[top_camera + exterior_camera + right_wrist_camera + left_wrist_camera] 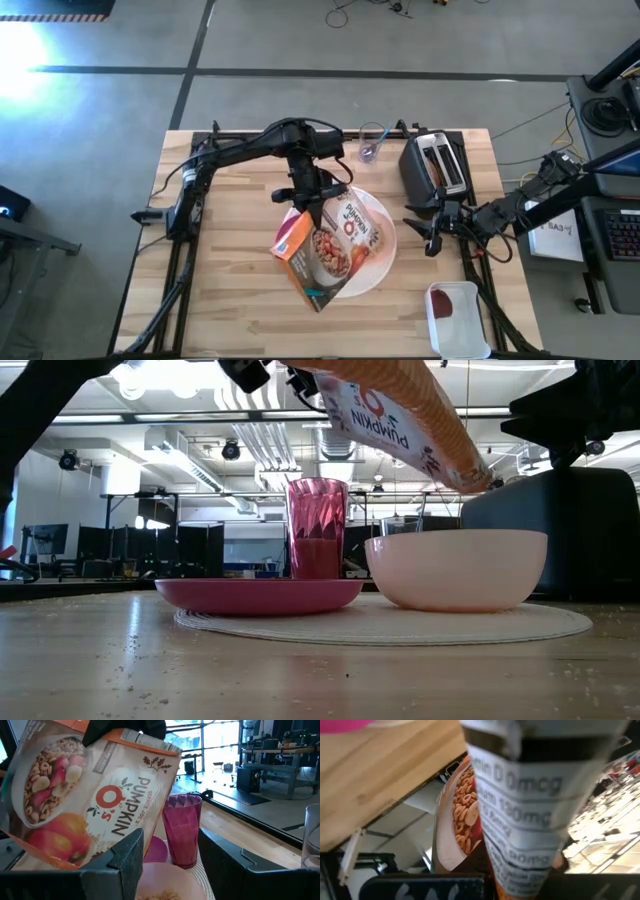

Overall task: Arrange a breakfast setting
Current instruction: Pour the cereal into the light orange bowl

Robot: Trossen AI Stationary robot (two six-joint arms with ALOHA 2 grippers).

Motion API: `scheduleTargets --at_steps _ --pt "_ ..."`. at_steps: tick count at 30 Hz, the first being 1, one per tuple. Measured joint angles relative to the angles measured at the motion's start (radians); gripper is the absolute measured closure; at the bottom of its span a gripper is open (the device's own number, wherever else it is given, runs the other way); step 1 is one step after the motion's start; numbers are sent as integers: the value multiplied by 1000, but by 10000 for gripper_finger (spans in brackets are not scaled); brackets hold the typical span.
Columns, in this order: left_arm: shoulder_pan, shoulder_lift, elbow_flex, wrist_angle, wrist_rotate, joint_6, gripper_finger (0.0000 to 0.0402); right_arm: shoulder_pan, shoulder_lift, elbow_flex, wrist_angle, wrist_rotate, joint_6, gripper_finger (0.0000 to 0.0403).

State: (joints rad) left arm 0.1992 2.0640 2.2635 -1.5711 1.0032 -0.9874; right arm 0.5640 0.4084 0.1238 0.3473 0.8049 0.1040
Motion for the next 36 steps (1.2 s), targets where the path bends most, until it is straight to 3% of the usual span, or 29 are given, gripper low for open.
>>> scheduleTargets --at_steps 8,14,20,25,30,36 --pt "-29 -51 0 0 -126 107 402 0 0 0 0 0 0 225" --pt "-88 -126 0 -1 -304 193 402 0 0 0 0 0 0 225" --pt "-180 -212 -2 -1 -591 273 402 0 0 0 0 0 0 225" --pt "-278 -282 -24 0 -901 344 402 0 0 0 0 0 0 225" --pt "-385 -394 -168 0 -1160 260 402 0 0 0 0 0 0 225" --pt "-488 -521 -415 60 -1267 104 402 0 0 0 0 0 0 225"
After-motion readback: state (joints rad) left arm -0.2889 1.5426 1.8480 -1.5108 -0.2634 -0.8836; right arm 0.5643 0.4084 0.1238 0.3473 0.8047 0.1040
